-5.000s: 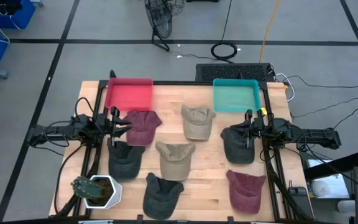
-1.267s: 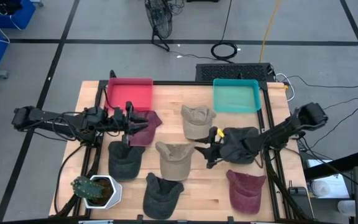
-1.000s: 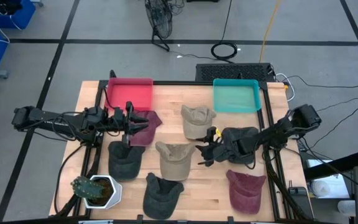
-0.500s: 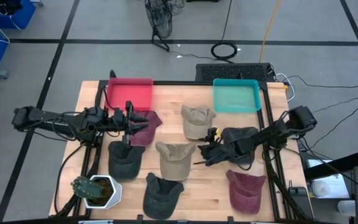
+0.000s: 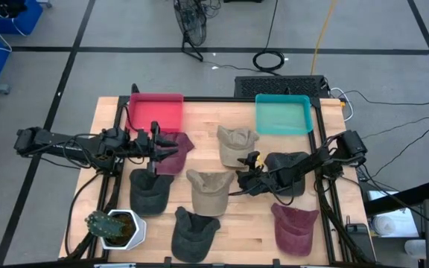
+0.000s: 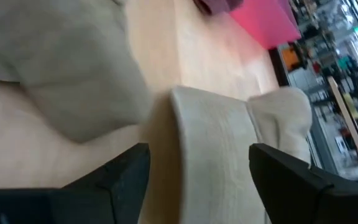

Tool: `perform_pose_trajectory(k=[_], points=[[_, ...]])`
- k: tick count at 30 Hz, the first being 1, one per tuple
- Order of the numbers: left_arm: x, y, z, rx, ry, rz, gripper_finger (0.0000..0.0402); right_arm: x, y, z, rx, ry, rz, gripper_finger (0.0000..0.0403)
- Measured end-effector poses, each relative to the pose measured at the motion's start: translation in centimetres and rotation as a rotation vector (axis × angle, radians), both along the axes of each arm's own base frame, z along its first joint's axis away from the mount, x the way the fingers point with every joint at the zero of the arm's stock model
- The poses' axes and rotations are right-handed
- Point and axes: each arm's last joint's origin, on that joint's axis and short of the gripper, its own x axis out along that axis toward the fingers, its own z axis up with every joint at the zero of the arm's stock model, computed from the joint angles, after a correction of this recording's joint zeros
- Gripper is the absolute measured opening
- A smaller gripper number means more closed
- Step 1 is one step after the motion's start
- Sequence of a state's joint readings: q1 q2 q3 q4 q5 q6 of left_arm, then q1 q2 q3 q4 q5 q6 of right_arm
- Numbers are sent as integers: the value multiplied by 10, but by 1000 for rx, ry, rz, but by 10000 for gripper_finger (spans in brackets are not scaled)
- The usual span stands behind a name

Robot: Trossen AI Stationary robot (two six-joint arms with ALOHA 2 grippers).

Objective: Pick & Place hat
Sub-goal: Put the top brown cap into the green bin

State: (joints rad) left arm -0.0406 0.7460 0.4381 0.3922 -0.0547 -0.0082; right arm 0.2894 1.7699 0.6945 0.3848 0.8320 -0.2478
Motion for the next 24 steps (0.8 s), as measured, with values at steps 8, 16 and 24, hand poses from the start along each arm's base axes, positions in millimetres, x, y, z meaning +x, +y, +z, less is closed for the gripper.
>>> perform_pose_trajectory(k=[8,16,24], points=[[0,0,0,-1,4,11,90,-1,-14,-3,18,-8,-106,225],[0,1,-1,-2,5,25,90,-1,-21,-3,26,-24,-165,195],[0,1,-1,-2,5,25,90,-2,-23,-1,-33,-55,-222,126]])
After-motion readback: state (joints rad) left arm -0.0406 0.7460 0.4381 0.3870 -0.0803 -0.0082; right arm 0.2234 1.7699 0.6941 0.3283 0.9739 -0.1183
